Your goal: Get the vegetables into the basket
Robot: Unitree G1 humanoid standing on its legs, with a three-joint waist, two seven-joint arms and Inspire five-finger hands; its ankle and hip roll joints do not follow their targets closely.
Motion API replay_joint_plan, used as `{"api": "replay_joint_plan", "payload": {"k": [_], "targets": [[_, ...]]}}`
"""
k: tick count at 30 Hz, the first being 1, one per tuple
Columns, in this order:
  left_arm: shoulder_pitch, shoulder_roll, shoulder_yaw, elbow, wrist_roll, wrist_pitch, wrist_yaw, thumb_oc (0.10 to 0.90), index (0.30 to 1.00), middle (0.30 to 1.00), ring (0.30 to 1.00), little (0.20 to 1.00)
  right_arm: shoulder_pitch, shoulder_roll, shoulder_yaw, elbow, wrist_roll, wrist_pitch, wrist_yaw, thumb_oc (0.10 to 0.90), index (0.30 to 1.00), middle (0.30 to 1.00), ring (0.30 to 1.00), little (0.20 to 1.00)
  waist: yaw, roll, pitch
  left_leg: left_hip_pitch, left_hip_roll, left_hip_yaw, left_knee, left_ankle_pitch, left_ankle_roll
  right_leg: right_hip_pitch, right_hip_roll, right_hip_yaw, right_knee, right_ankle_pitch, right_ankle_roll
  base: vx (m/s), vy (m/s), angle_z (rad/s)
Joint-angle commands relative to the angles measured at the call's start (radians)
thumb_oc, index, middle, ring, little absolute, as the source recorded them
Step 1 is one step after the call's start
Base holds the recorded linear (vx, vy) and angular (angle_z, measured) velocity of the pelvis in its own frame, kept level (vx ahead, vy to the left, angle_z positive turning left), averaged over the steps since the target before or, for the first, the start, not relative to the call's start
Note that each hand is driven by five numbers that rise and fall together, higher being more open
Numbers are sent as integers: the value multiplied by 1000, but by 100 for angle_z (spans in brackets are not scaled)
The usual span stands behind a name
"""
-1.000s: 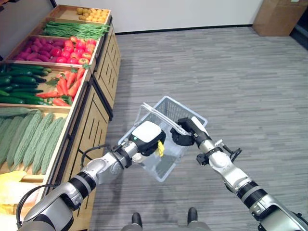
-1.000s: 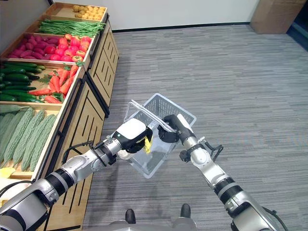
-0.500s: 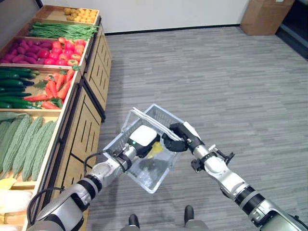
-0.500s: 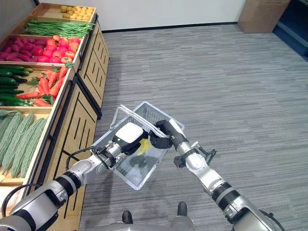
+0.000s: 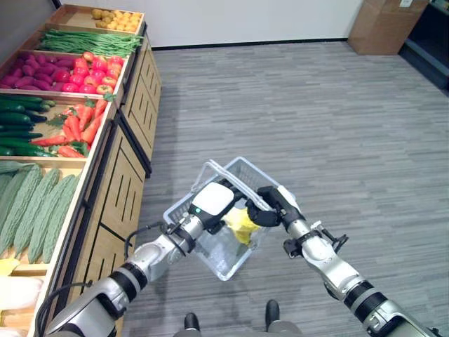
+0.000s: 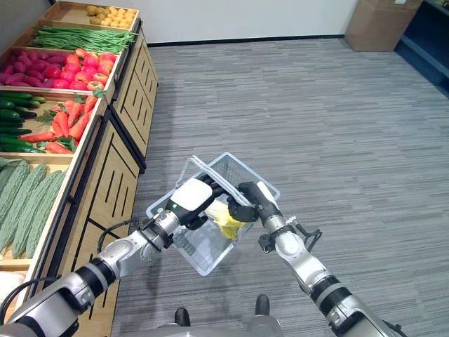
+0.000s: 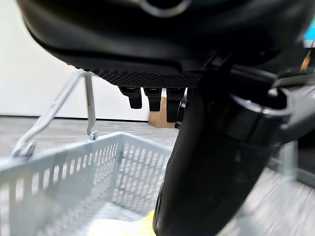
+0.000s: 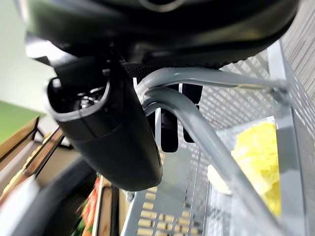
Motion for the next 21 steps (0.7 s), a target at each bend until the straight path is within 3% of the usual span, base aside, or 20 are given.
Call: {"api": "replay_joint_plan", "payload": {"k": [1, 4, 8, 12, 14, 16, 21], "targets": [[-24, 38, 95, -124, -437, -132, -118, 900, 1000, 1000, 1000, 1000, -49, 12, -126, -36, -87, -99, -88, 400, 300, 300, 300, 300, 37, -32, -82, -23, 17, -56, 1, -30, -35, 41, -76, -35, 1, -41, 69, 11, 6, 21], [156, 76, 202, -240, -782, -127, -247, 900, 1000, 1000, 1000, 1000, -6, -9, -190, 19, -144, -72, -103, 400, 300, 300, 300, 300, 56, -29, -78, -26, 13, -71, 1, -28, -31, 48, -76, -46, 1, -41, 66, 6, 0, 22], [324, 130, 289, -266, -956, -101, -361, 900, 1000, 1000, 1000, 1000, 33, -34, -247, 109, -184, -59, -99, 400, 300, 300, 300, 300, 73, -26, -71, -32, 8, -85, 1, -24, -27, 51, -76, -58, 1, -40, 66, -7, 12, 11], [417, 149, 327, -156, -961, -70, -408, 900, 1000, 1000, 1000, 1000, 80, -41, -296, 180, -165, -64, -82, 400, 300, 300, 300, 300, 83, -28, -65, -38, 1, -94, 1, -20, -24, 51, -80, -63, 1, -37, 71, -7, 19, 13], [466, 96, 357, 81, -923, -33, -421, 900, 1000, 1000, 1000, 1000, 117, -41, -335, 244, -151, -62, -68, 400, 300, 300, 300, 300, 88, -30, -63, -44, -6, -103, 1, -18, -20, 48, -86, -71, 1, -32, 75, 0, 26, 9], [467, 84, 359, 136, -898, -36, -423, 900, 1000, 1000, 1000, 1000, 122, -43, -341, 259, -145, -63, -62, 400, 300, 300, 300, 300, 90, -31, -64, -47, -8, -105, 1, -19, -19, 48, -88, -74, 1, -32, 77, 4, 17, 4], [432, -40, 419, 587, -664, -2, -341, 900, 1000, 1000, 1000, 1000, 142, -33, -394, 364, -130, -57, -62, 400, 300, 300, 300, 300, 96, -38, -61, -56, -18, -107, 1, -21, -13, 40, -97, -75, 1, -25, 81, -5, 34, 8]]}}
